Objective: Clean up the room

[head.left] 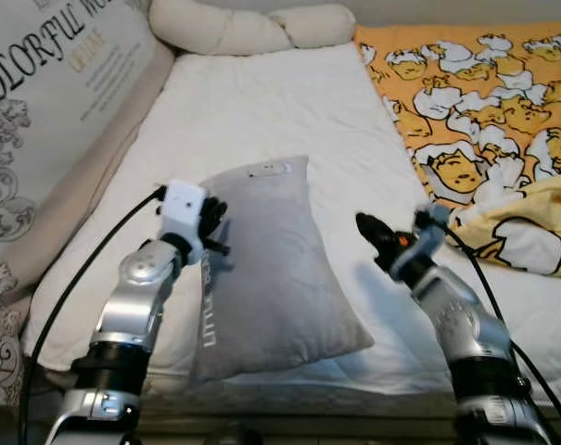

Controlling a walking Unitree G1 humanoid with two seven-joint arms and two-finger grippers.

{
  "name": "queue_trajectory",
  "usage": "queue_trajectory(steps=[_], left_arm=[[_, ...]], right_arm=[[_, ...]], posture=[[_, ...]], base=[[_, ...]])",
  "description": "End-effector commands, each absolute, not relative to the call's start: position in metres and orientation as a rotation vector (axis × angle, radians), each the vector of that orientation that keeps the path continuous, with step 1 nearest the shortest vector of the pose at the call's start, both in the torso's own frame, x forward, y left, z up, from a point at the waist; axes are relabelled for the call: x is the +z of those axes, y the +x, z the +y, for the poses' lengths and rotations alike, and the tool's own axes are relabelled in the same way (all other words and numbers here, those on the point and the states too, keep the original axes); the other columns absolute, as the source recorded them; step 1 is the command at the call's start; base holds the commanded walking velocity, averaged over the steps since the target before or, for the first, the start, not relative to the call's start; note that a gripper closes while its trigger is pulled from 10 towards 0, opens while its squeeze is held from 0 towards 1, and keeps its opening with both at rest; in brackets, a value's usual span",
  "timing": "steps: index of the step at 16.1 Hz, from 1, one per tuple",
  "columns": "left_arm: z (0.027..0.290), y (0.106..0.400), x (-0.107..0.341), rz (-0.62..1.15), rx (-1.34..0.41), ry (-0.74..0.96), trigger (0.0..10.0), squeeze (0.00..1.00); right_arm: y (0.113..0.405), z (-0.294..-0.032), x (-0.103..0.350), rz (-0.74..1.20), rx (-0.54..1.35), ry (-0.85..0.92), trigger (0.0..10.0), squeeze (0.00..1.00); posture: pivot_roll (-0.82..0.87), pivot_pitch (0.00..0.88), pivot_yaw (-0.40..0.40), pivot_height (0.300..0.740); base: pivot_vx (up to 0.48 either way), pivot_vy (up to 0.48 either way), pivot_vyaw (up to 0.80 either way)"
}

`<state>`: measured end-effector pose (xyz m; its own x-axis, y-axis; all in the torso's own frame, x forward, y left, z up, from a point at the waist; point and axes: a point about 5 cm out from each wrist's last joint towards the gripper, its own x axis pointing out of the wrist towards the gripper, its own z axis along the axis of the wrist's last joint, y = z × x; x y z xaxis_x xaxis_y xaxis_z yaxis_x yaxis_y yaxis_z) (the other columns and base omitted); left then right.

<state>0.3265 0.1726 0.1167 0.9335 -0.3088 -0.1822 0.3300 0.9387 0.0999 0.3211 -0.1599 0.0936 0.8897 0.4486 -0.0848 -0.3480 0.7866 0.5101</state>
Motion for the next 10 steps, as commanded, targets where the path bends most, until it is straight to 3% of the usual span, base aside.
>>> queue_trajectory(steps=[1, 10], left_arm=[[0.181, 0.326, 0.112, 0.193, -0.303, 0.100, 10.0, 1.00], [0.199, 0.335, 0.070, 0.340, -0.199, -0.423, 10.0, 1.00]], right_arm=[[0.324, -0.158, 0.090, 0.225, 0.420, 0.508, 10.0, 1.00], [0.340, -0.164, 0.070, 0.343, 0.348, 0.849, 10.0, 1.00]], posture=[[-0.06, 0.000, 0.088, 0.740], [-0.08, 0.000, 0.085, 0.740]], base=[[0.000, 0.000, 0.00], [0.000, 0.000, 0.00]])
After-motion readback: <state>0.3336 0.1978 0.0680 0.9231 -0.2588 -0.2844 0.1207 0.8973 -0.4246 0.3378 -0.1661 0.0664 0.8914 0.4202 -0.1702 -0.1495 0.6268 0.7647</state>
